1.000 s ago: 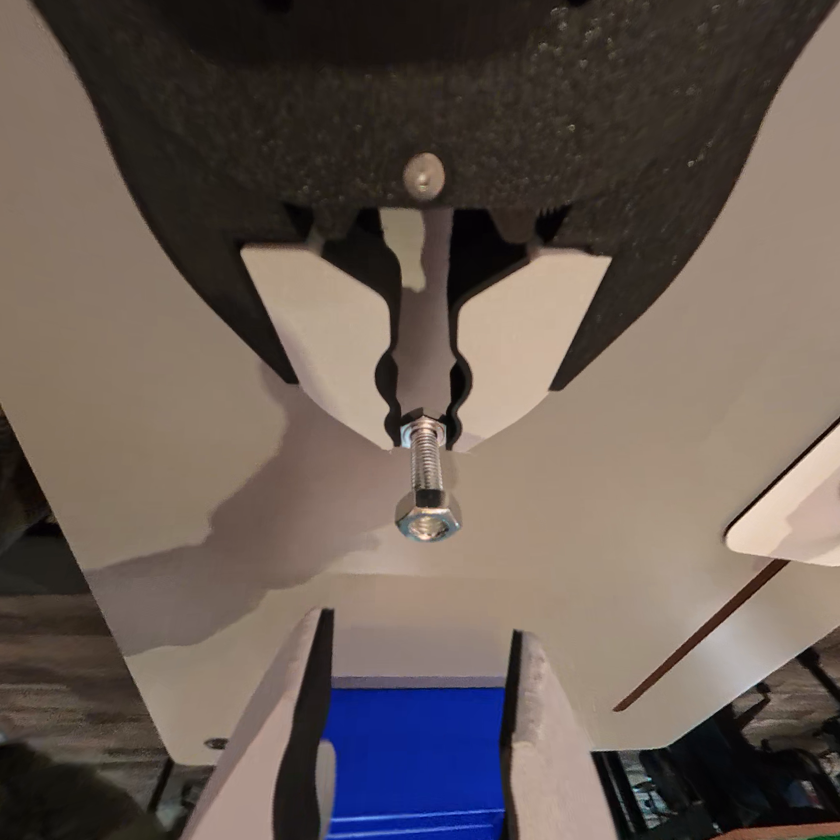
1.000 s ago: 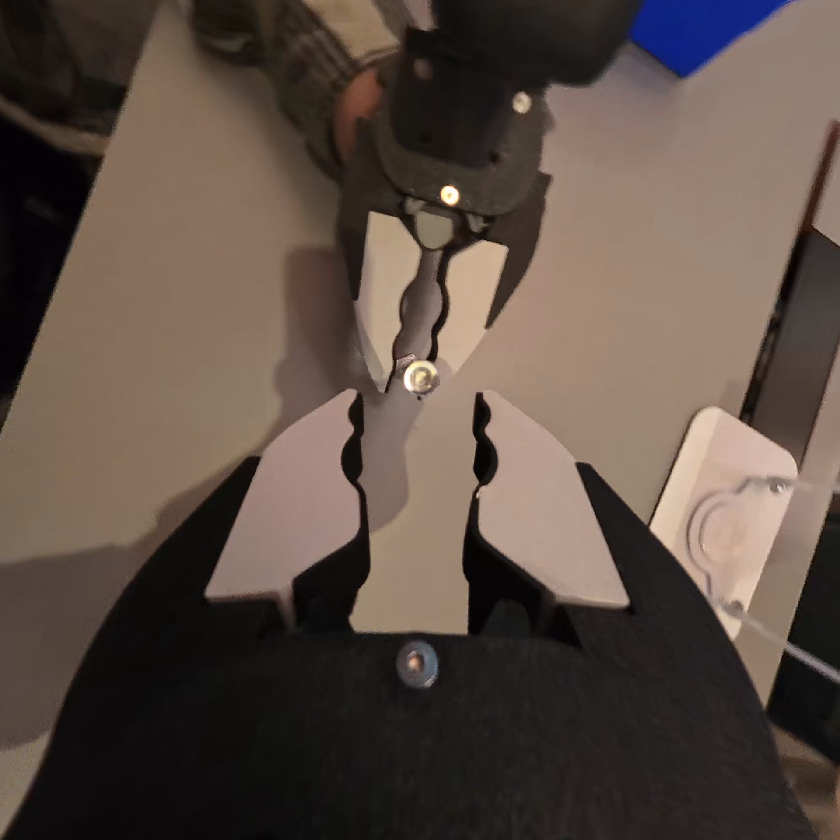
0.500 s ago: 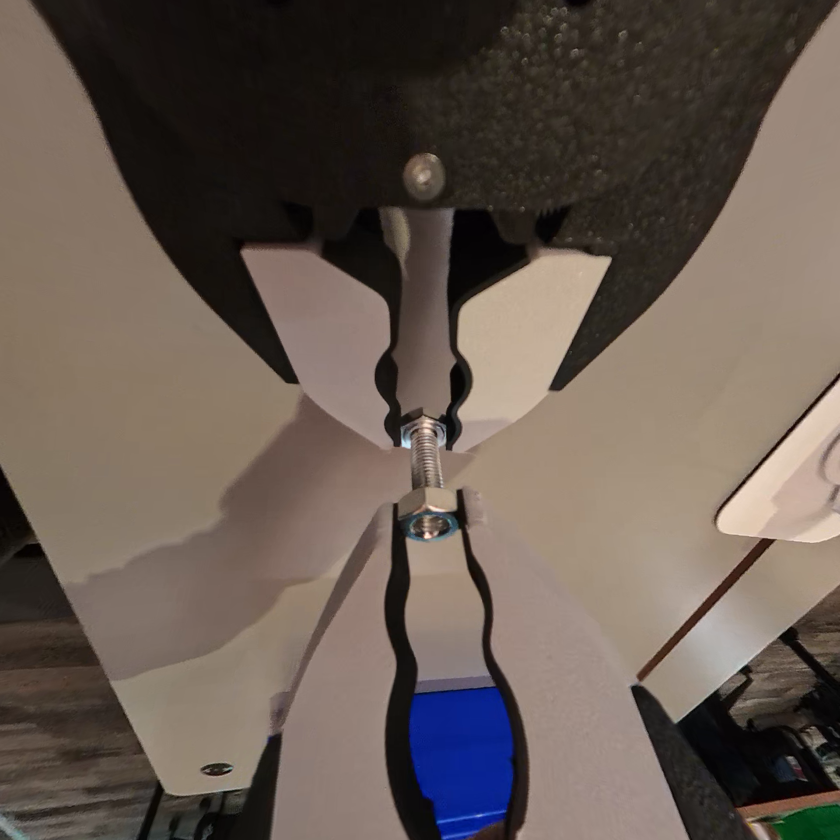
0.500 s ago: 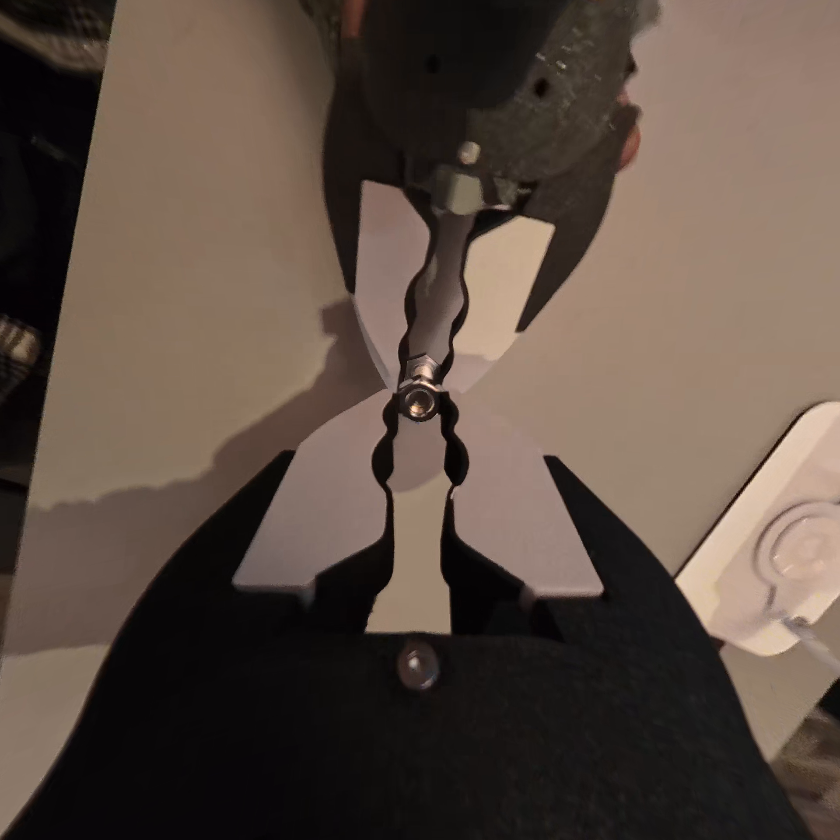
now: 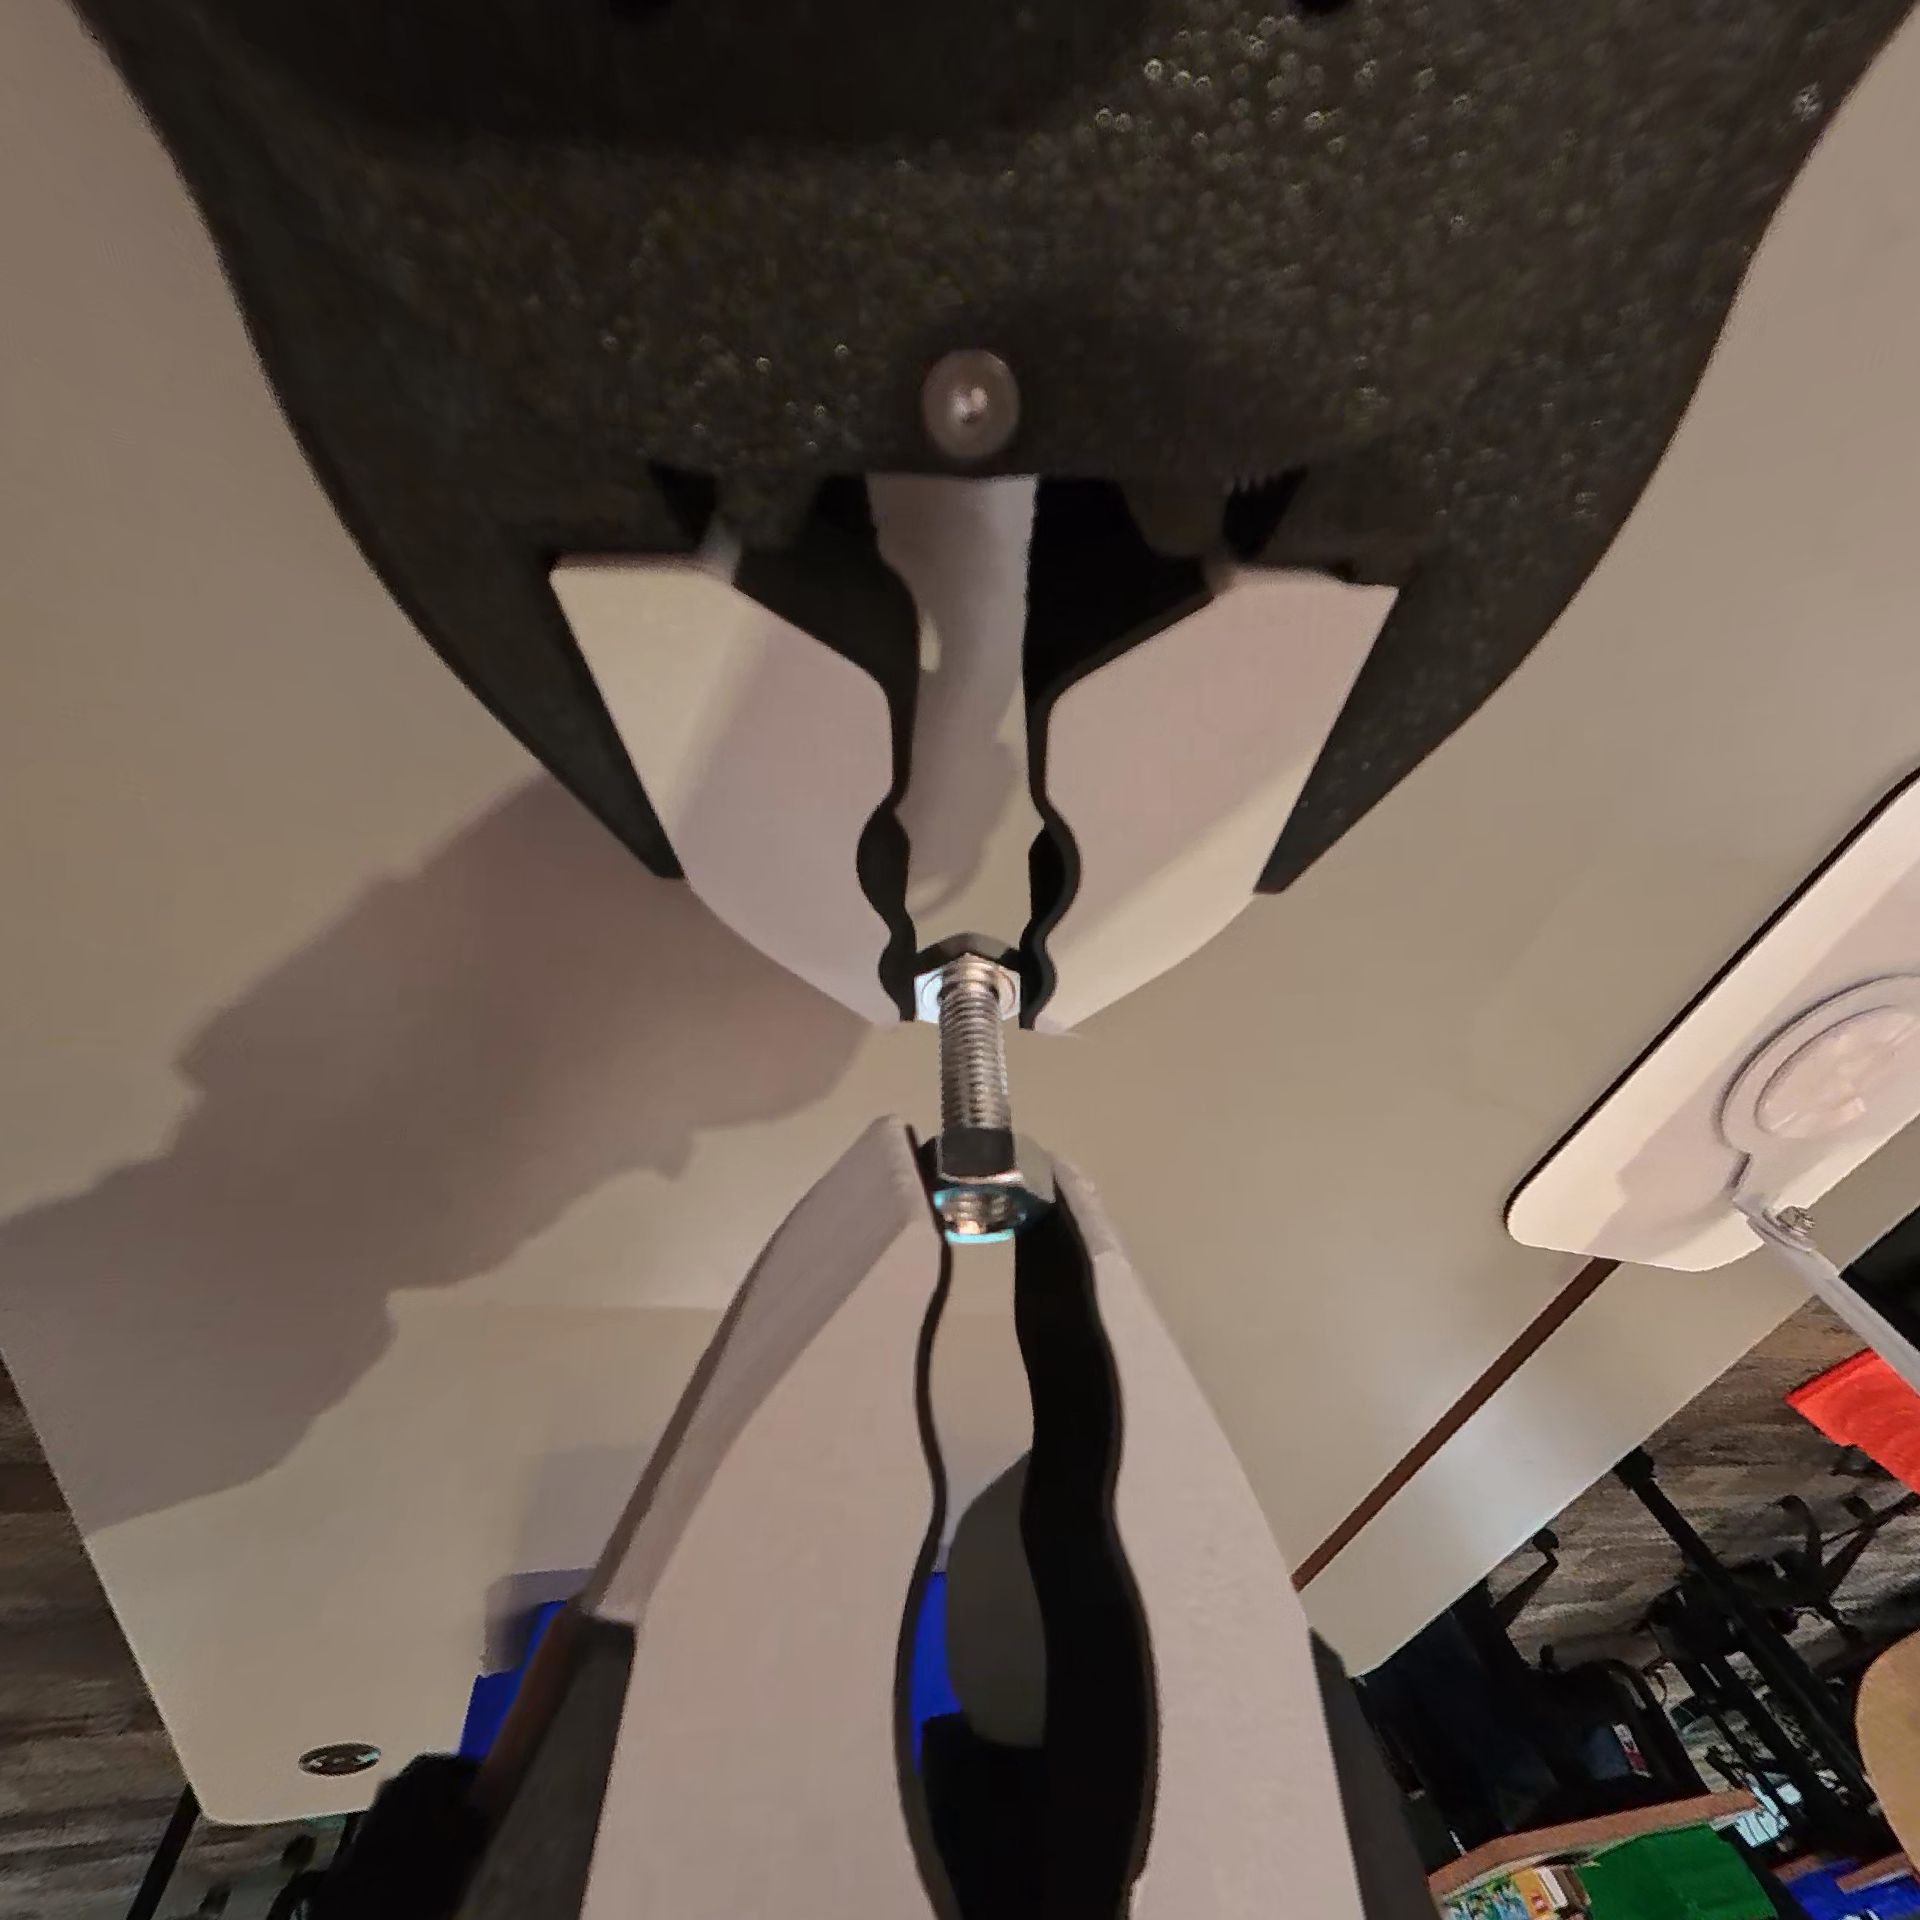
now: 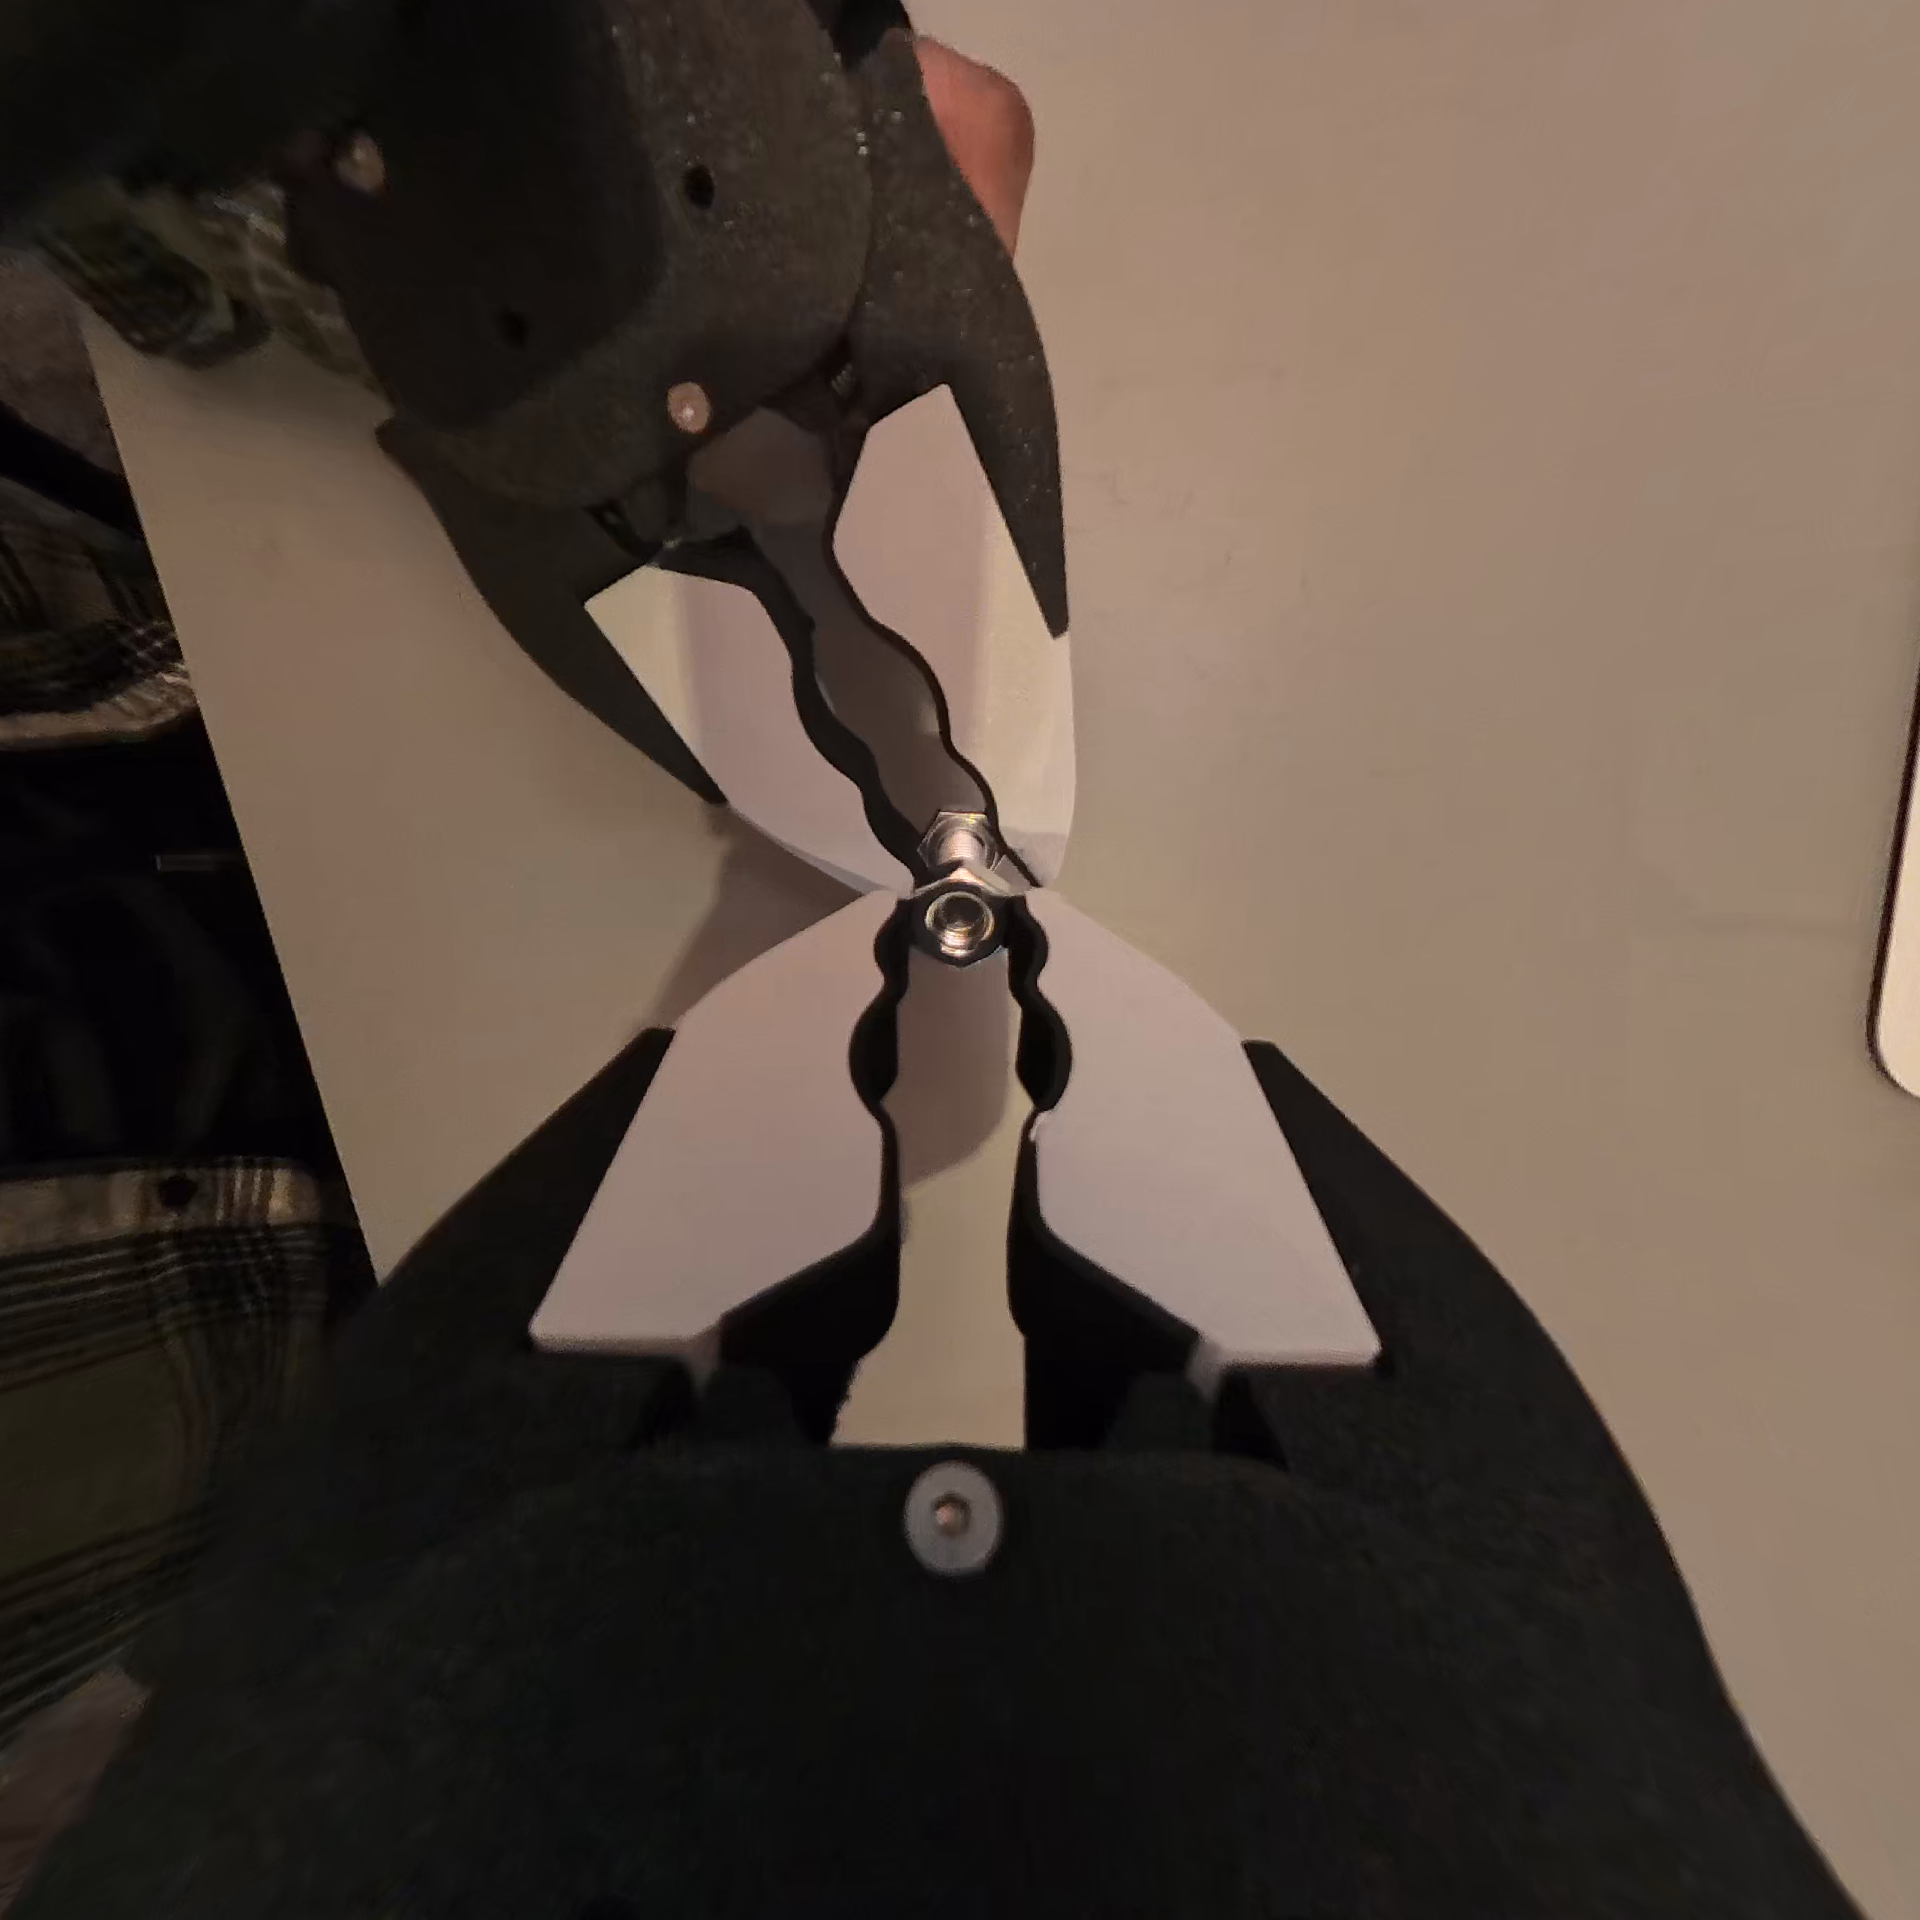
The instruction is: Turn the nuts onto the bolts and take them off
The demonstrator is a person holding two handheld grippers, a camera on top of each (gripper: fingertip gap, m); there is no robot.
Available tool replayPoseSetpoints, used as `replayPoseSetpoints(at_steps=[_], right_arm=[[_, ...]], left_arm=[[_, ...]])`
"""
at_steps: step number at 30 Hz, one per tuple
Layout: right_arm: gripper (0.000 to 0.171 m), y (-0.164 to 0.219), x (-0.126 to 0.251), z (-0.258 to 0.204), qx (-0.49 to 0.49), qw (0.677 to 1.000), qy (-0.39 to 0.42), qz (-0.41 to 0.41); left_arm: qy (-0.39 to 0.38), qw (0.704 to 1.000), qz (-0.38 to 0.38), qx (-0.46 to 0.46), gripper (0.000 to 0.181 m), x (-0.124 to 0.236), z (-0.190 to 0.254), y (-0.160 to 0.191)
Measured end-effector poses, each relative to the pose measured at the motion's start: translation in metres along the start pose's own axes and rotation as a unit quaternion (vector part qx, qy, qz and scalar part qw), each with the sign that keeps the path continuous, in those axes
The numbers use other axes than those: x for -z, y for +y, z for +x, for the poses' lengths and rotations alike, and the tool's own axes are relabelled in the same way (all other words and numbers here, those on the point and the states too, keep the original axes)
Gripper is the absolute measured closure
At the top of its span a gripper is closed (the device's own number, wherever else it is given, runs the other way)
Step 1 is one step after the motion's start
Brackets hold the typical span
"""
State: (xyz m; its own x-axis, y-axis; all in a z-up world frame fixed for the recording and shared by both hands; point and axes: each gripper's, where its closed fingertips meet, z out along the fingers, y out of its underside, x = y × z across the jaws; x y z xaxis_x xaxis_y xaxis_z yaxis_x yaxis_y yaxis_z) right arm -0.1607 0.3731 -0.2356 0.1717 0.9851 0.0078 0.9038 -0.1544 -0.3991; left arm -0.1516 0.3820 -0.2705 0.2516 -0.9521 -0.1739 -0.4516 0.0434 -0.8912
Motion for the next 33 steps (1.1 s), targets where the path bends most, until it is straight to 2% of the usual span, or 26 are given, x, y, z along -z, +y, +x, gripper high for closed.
replayPoseSetpoints(at_steps=[1, 4, 6, 8, 11, 14, 19, 33], right_arm=[[0.149, 0.0, 0.0, -0.001, 0.009, 1.0, -0.001, 0.002], [0.134, 0.0, 0.005, 0.0, 0.047, 0.999, 0.001, 0.015], [0.115, -0.001, 0.012, 0.006, 0.081, 0.996, 0.012, 0.046], [0.095, -0.008, 0.018, 0.001, 0.095, 0.986, -0.014, 0.139], [0.089, -0.019, 0.025, -0.011, 0.069, 0.952, -0.069, 0.289], [0.084, -0.028, 0.031, -0.019, 0.065, 0.923, -0.073, 0.372], [0.084, -0.025, 0.013, -0.03, 0.066, 0.923, -0.08, 0.369], [0.088, -0.016, 0.014, -0.029, 0.061, 0.919, -0.068, 0.383]], left_arm=[[0.006, 1.0, 0.002, 0.001, 0.163, 0.0, 0.002, -0.001], [0.021, 1.0, 0.006, 0.004, 0.163, -0.001, 0.005, -0.001], [0.031, 0.999, 0.018, 0.012, 0.163, 0.001, 0.006, -0.004], [0.04, 0.998, 0.034, 0.026, 0.163, 0.004, 0.005, -0.008], [0.048, 0.996, 0.059, 0.049, 0.163, 0.009, 0.002, -0.013], [0.049, 0.995, 0.062, 0.056, 0.163, 0.008, 0.001, -0.013], [0.05, 0.995, 0.067, 0.06, 0.163, 0.008, 0.001, -0.014], [0.053, 0.993, 0.07, 0.073, 0.163, 0.008, -0.001, -0.014]])
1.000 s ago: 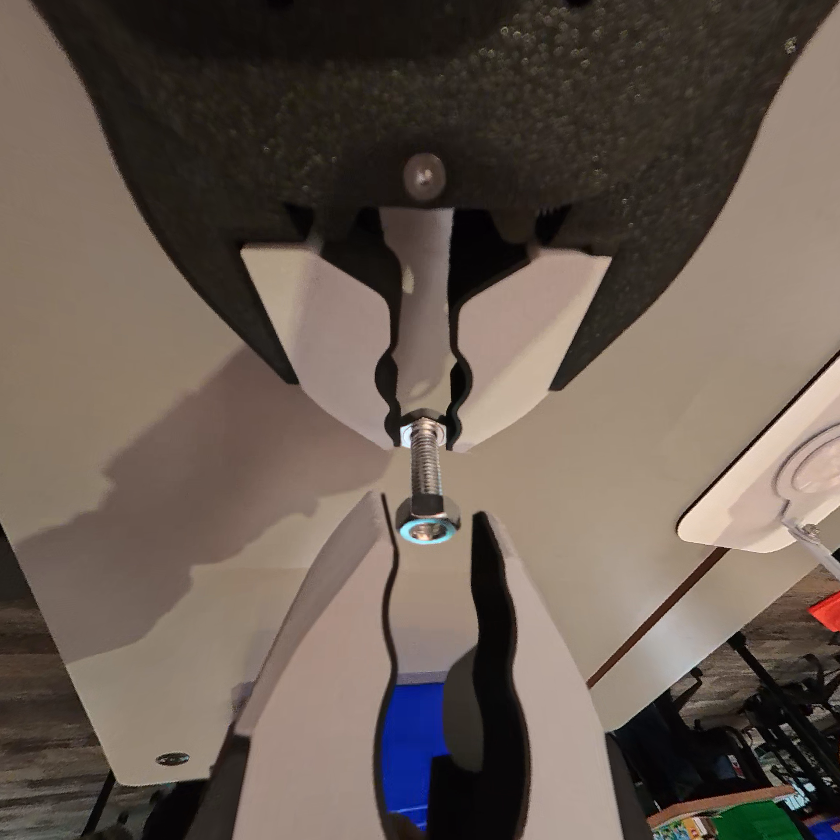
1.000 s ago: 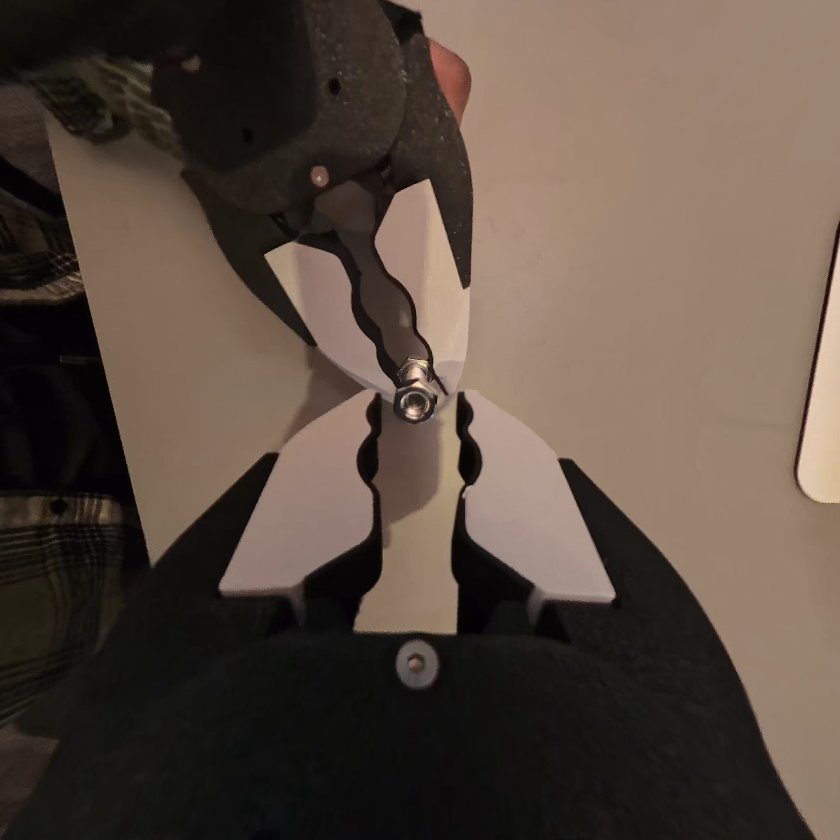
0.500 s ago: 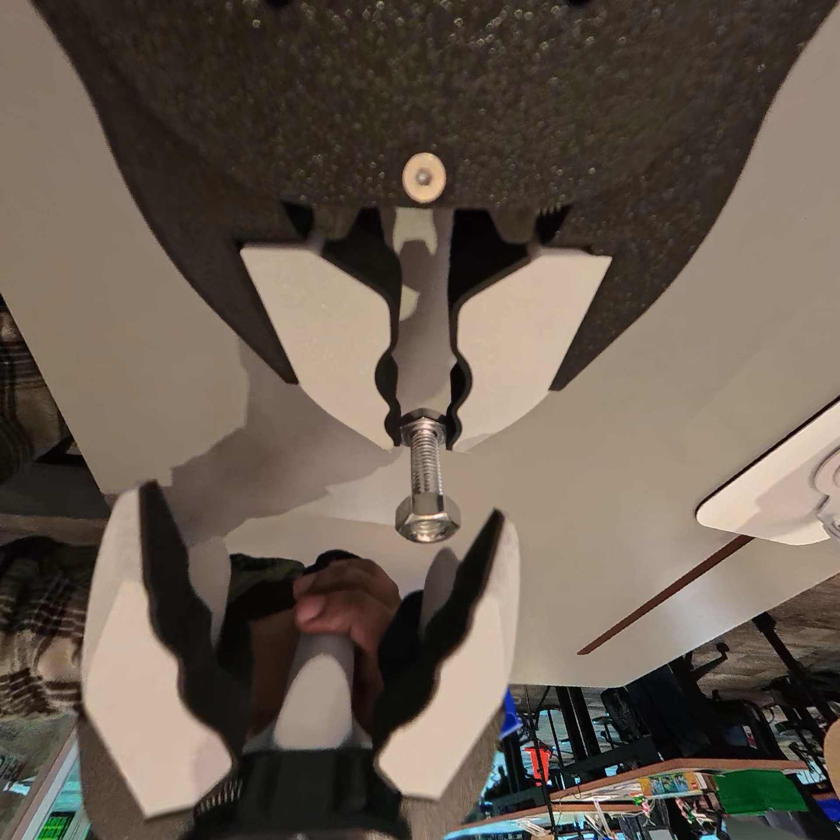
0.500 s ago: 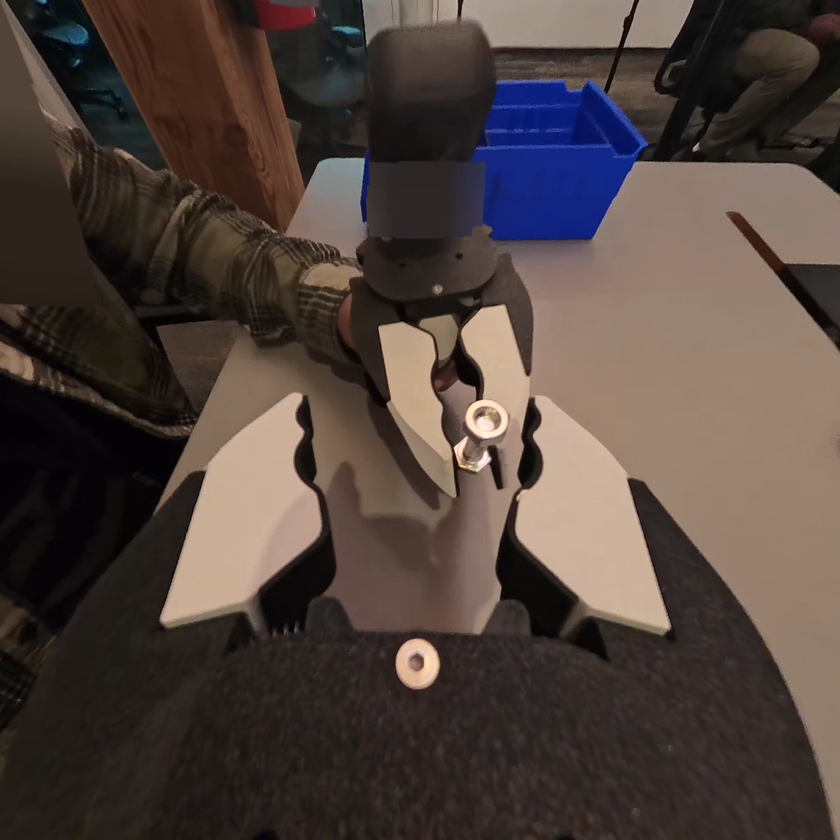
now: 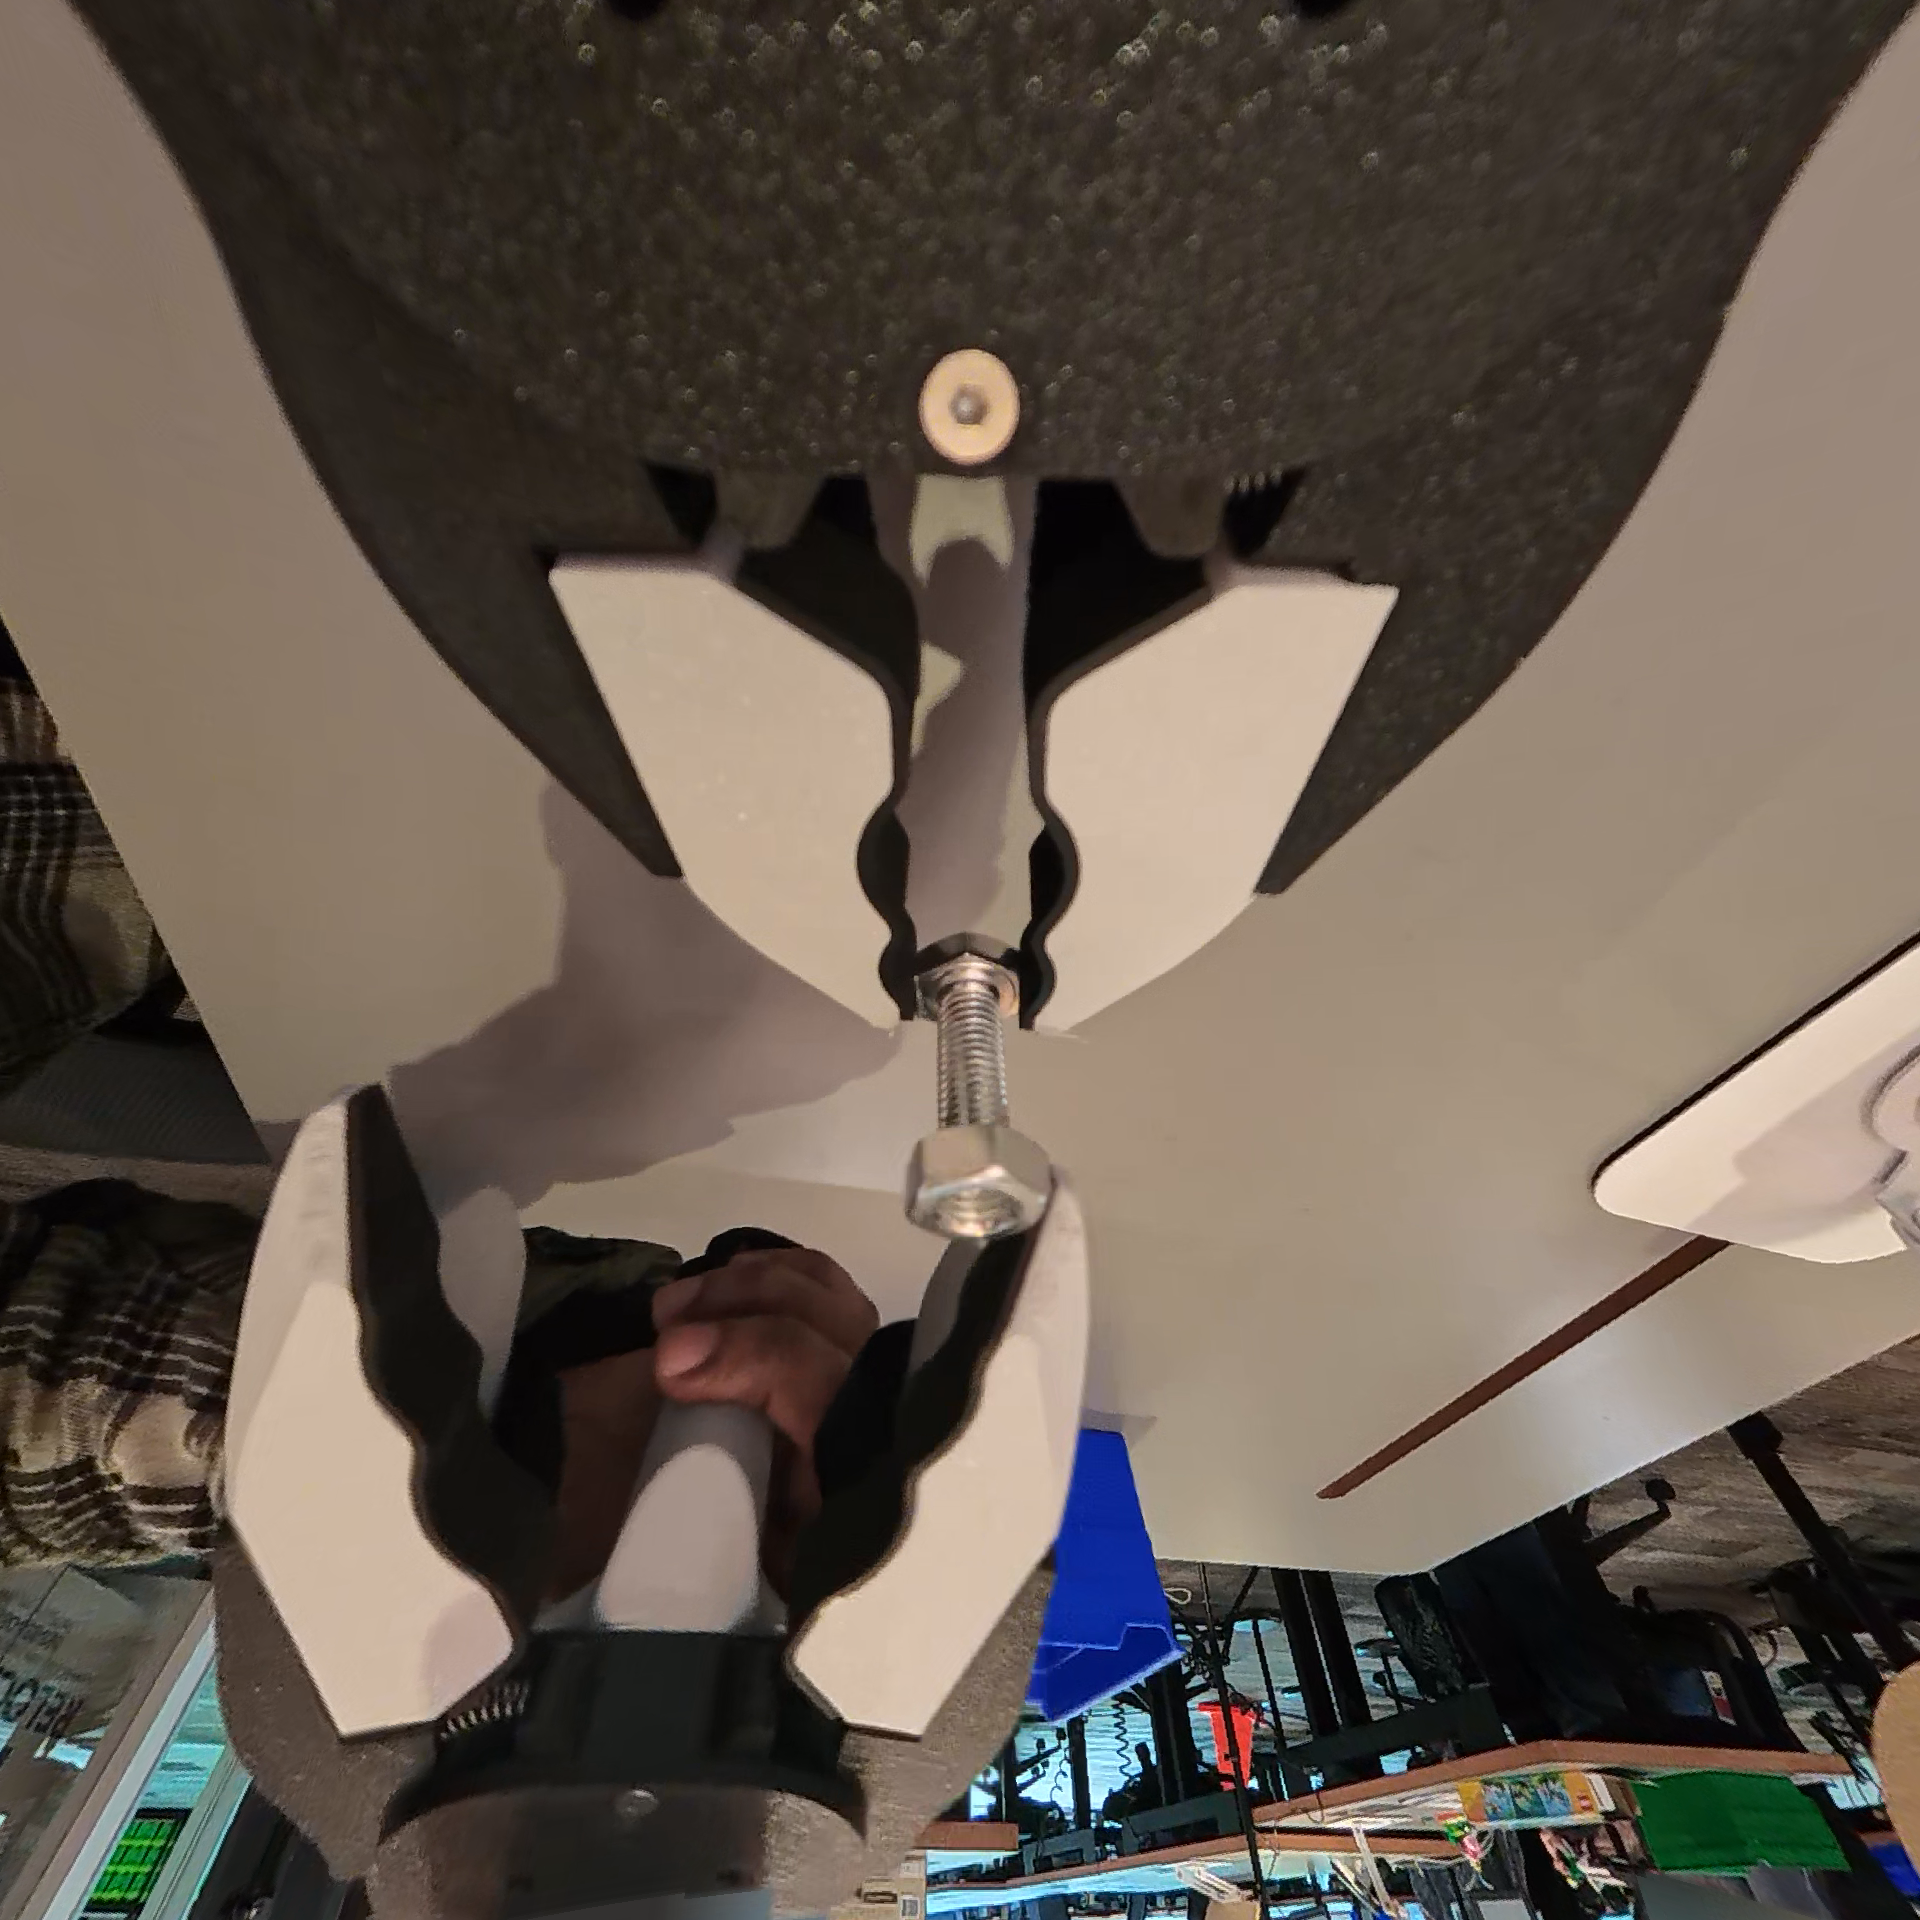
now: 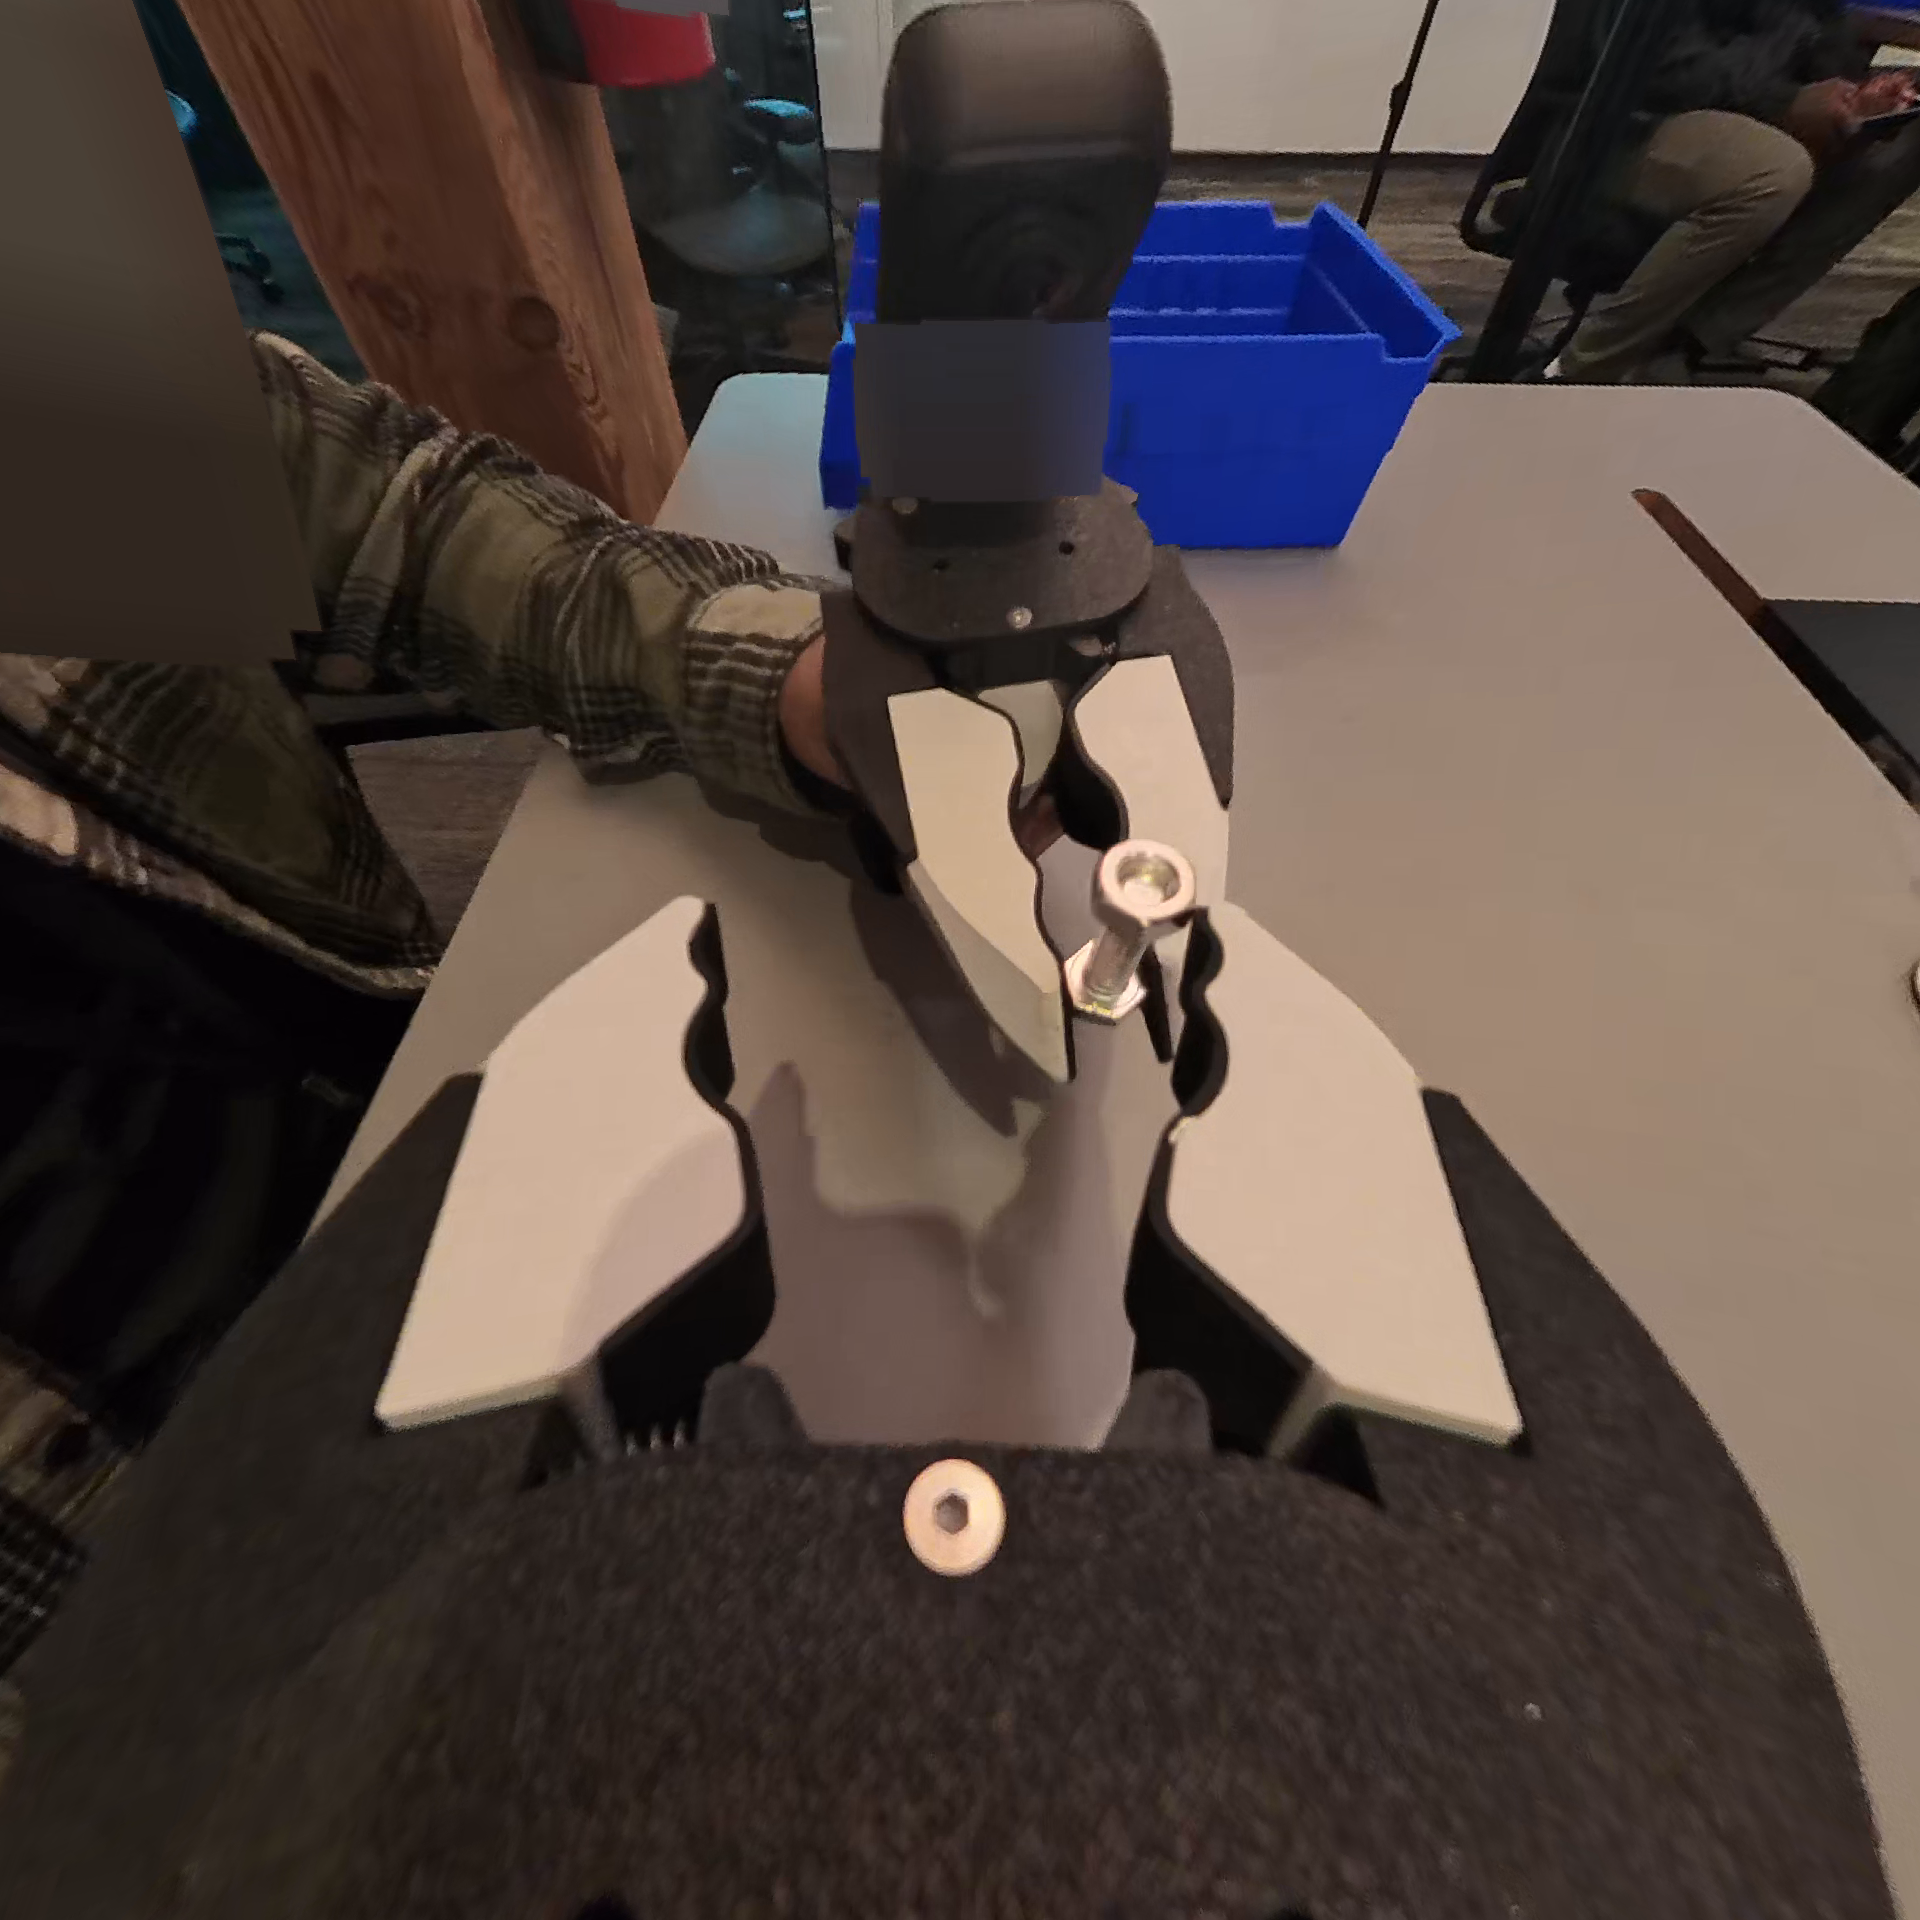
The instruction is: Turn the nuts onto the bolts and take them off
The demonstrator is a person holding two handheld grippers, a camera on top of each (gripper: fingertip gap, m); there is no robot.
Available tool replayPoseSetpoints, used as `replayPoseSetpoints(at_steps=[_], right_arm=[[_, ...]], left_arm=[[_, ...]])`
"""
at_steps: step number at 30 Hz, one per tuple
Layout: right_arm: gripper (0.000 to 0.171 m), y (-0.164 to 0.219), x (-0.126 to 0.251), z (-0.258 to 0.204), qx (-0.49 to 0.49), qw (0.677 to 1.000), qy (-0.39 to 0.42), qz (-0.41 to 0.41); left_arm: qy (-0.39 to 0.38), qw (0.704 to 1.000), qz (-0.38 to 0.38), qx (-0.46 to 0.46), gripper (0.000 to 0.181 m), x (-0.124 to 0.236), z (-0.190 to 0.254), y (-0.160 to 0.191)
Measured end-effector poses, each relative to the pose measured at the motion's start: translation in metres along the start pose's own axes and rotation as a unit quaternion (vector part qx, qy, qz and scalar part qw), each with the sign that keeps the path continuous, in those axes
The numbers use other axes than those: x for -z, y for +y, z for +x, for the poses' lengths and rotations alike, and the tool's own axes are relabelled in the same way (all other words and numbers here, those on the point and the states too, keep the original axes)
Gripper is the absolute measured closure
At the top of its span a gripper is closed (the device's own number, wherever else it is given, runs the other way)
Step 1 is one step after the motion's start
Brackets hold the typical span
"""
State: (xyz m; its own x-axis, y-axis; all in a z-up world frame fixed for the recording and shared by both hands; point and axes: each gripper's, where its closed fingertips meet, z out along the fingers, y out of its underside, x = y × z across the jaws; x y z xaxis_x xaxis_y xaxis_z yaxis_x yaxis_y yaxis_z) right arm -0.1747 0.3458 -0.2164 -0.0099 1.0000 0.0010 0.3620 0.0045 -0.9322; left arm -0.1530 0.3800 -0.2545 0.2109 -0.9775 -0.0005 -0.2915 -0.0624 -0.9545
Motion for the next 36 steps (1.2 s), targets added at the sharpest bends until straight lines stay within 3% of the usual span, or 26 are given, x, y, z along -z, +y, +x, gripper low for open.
replayPoseSetpoints(at_steps=[3, 10, 12, 16, 20, 23, 27, 29, 31, 33, 36], right_arm=[[0.095, 0.002, 0.006, 0.003, -0.007, 1.0, 0.011, 0.005], [0.081, 0.0, -0.003, -0.002, -0.007, 1.0, 0.006, 0.015], [0.091, 0.004, 0.001, -0.007, -0.007, 1.0, 0.005, 0.016], [0.082, -0.008, 0.004, 0.01, -0.02, 0.997, 0.037, 0.058], [0.08, -0.006, -0.007, 0.001, -0.025, 0.998, 0.01, 0.056], [0.09, 0.0, 0.0, -0.001, -0.013, 0.998, 0.02, 0.057], [0.077, -0.008, -0.003, 0.015, -0.038, 0.995, 0.036, 0.086], [0.084, -0.004, -0.009, 0.007, -0.04, 0.996, 0.01, 0.076], [0.079, 0.003, -0.008, 0.004, -0.025, 0.997, 0.024, 0.065], [0.096, 0.006, -0.001, 0.001, -0.014, 0.997, 0.023, 0.068], [0.083, -0.004, 0.001, 0.016, -0.047, 0.993, 0.038, 0.106]], left_arm=[[-0.001, 1.0, 0.004, 0.004, 0.163, 0.001, -0.002, -0.001], [-0.01, 1.0, 0.002, 0.003, 0.163, 0.001, -0.003, 0.0], [-0.017, 1.0, 0.006, 0.006, 0.163, 0.003, -0.007, -0.001], [-0.013, 1.0, 0.009, 0.005, 0.163, 0.003, -0.006, -0.002], [-0.023, 1.0, 0.005, 0.003, 0.163, 0.002, -0.007, -0.001], [-0.03, 0.999, 0.007, 0.015, 0.163, 0.005, -0.013, 0.0], [-0.02, 1.0, 0.005, 0.013, 0.163, 0.001, -0.01, 0.002], [-0.021, 1.0, 0.002, 0.01, 0.163, -0.001, -0.008, 0.003], [-0.025, 1.0, -0.004, 0.013, 0.163, -0.001, -0.01, 0.005], [-0.033, 0.999, -0.005, 0.016, 0.163, 0.0, -0.014, 0.006], [-0.027, 0.999, -0.001, 0.018, 0.163, -0.001, -0.012, 0.006]])
